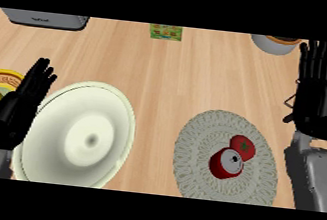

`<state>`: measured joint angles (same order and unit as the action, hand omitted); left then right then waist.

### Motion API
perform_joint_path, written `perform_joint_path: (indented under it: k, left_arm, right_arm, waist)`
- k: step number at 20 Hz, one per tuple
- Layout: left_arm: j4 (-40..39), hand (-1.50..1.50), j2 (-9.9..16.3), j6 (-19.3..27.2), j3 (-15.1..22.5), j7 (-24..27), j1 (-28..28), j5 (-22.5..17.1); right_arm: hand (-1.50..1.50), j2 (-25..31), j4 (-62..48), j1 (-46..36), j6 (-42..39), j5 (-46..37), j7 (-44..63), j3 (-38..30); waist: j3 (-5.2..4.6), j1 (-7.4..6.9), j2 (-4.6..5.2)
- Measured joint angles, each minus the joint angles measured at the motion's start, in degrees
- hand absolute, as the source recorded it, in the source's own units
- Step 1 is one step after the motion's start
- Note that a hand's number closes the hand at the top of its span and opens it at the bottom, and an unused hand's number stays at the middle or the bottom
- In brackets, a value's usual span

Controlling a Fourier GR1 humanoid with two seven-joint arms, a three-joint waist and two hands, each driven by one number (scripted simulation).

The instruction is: Pick the can from the placemat and place it in the tiered shelf

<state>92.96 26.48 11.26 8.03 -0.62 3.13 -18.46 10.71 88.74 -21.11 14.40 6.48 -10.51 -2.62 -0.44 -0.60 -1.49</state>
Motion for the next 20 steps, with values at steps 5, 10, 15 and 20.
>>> perform_joint_path:
  k: [5,10,15,20]
  left_arm:
    - [-2.8,0.0,-1.9,1.1,2.3,1.6,2.1,4.6]
    - [-3.3,0.0,-2.5,1.4,4.3,1.1,2.5,6.4]
    - [-4.8,0.0,-5.0,2.3,7.2,-0.1,4.0,8.6]
    - [-7.9,0.0,-7.9,2.6,8.4,-0.9,7.1,10.9]
  right_arm:
    - [-1.5,3.6,0.6,3.0,-6.3,2.6,7.9,1.2]
    - [1.5,5.2,-2.3,7.4,-5.0,4.5,11.8,-0.2]
    - [-1.5,4.4,-6.8,15.3,5.9,-5.7,5.8,-1.2]
    - [-1.5,1.2,-6.4,21.1,4.1,-0.1,-5.4,-5.7]
  waist:
    - [0.29,1.16,1.05]
    - [0.57,2.75,2.05]
    - [0.48,2.39,1.89]
    - [0.49,1.74,1.61]
